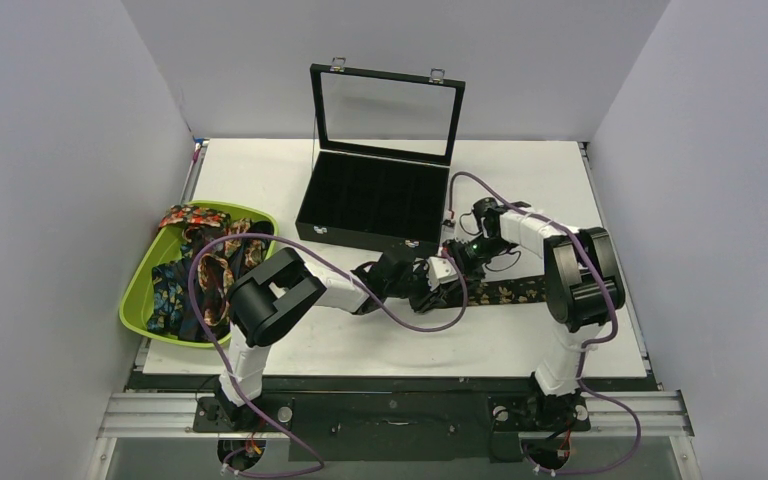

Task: Roll the ties
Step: Roll the tie at the center of the board.

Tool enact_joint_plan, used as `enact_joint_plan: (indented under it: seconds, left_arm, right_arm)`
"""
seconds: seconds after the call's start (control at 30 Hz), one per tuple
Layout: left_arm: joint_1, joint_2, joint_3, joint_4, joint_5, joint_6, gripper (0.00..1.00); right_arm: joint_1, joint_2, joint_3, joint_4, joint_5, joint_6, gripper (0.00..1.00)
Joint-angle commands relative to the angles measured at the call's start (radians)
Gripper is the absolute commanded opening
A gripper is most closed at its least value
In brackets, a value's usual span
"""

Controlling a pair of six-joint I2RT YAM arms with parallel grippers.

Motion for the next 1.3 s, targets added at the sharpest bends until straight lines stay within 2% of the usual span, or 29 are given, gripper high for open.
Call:
enact_joint_plan:
  seconds: [0.0, 0.03, 0.1, 0.2, 0.23, 0.3, 0.47, 0.67, 0.9, 1.03, 1.17, 1.27]
  left_arm:
    - [0.0, 0.008, -0.014, -0.176, -0.061, 0.031, 0.25]
    - [0.002, 0.004, -0.017, -0.176, -0.058, 0.033, 0.25]
    - [0.003, -0.001, -0.02, -0.176, -0.049, 0.037, 0.27]
    - [0.015, -0.012, -0.021, -0.176, -0.013, 0.04, 0.37]
    - [0.018, -0.017, -0.022, -0.175, -0.005, 0.039, 0.45]
    - [0.03, -0.035, -0.029, -0.154, 0.022, 0.036, 0.54]
    - [0.048, -0.099, -0.064, -0.061, 0.088, 0.044, 0.64]
    - [0.042, -0.088, -0.065, 0.016, 0.103, 0.039, 0.72]
    - [0.021, -0.009, -0.001, 0.124, 0.084, 0.01, 0.8]
    - [0.001, 0.038, 0.042, 0.153, 0.085, 0.061, 0.8]
    - [-0.019, 0.086, 0.082, 0.157, 0.051, 0.112, 0.77]
    - [-0.025, 0.11, 0.107, 0.121, 0.05, 0.134, 0.7]
  right_arm:
    - [0.0, 0.05, 0.019, -0.017, 0.159, -0.074, 0.18]
    - [-0.004, 0.054, 0.019, -0.017, 0.166, -0.08, 0.05]
    - [-0.016, 0.065, 0.019, -0.019, 0.181, -0.088, 0.0]
    - [-0.044, 0.074, 0.012, -0.023, 0.19, -0.113, 0.0]
    - [-0.06, 0.076, 0.009, -0.029, 0.193, -0.119, 0.0]
    - [-0.084, 0.088, 0.006, -0.04, 0.198, -0.141, 0.0]
    - [-0.138, 0.13, 0.003, -0.05, 0.207, -0.172, 0.0]
    - [-0.162, 0.169, 0.03, -0.054, 0.225, -0.179, 0.0]
    - [-0.164, 0.191, 0.023, -0.044, 0.258, -0.163, 0.0]
    - [-0.166, 0.208, 0.039, -0.043, 0.258, -0.153, 0.0]
    - [-0.162, 0.217, 0.054, -0.063, 0.247, -0.168, 0.0]
    - [-0.158, 0.217, 0.062, -0.077, 0.227, -0.179, 0.0]
